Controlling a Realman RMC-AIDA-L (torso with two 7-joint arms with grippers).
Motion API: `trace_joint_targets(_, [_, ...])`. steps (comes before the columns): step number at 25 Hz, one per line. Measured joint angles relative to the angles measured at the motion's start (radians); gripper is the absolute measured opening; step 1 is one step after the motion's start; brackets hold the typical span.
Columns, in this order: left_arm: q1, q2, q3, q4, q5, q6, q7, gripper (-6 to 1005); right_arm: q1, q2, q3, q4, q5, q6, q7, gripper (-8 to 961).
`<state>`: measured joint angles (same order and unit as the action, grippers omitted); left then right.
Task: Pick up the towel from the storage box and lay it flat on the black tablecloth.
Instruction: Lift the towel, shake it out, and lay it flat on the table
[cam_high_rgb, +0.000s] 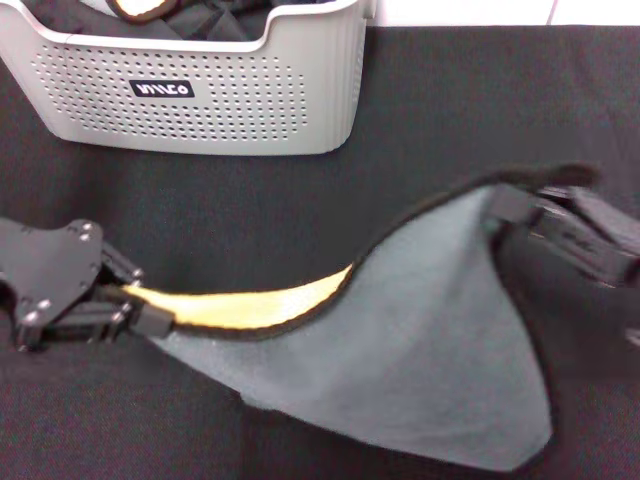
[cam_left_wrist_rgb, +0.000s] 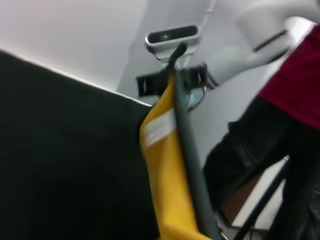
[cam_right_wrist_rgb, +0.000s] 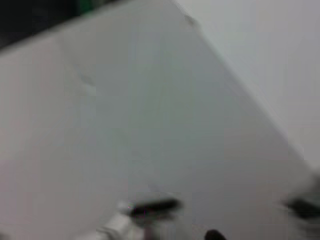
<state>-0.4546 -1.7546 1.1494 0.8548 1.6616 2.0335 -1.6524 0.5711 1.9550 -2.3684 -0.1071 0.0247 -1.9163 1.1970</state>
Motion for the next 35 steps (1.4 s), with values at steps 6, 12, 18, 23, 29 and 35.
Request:
trace_joint_targets(6, [-0.106,-0.067,-0.193,-0.134,0.236,-0.052,-0.003,42,0.059,0.034,0.015,-0.003,0.007,0.344,0.023,4])
trace_joint_targets(12, [-0.177,-0.153,-0.296,-0.152,0.43,-0.277,-0.078,41,0.126,0.039,0.054,0.001,0.007,0.559,-0.066,6])
trace_joint_targets(18, [-0.188,-0.154,-0.309,-0.161,0.425,-0.324,-0.131,41,0.114,0.016,0.11,0.0,0.004,0.559,-0.145,8])
trace_joint_targets(23, [-0.19,-0.138,-0.31,-0.15,0.318,-0.108,-0.085,41,0.054,-0.006,0.105,0.001,-0.001,0.327,-0.21,10])
trace_joint_targets(29, [-0.181,-0.085,-0.227,-0.147,0.127,-0.004,-0.086,42,-0.039,-0.021,0.098,0.003,-0.018,-0.027,-0.195,12])
trace_joint_targets(35, [-0.199,-0.017,0.05,-0.146,0.036,0.003,-0.086,42,-0.097,-0.004,0.097,0.001,-0.033,-0.144,-0.131,14])
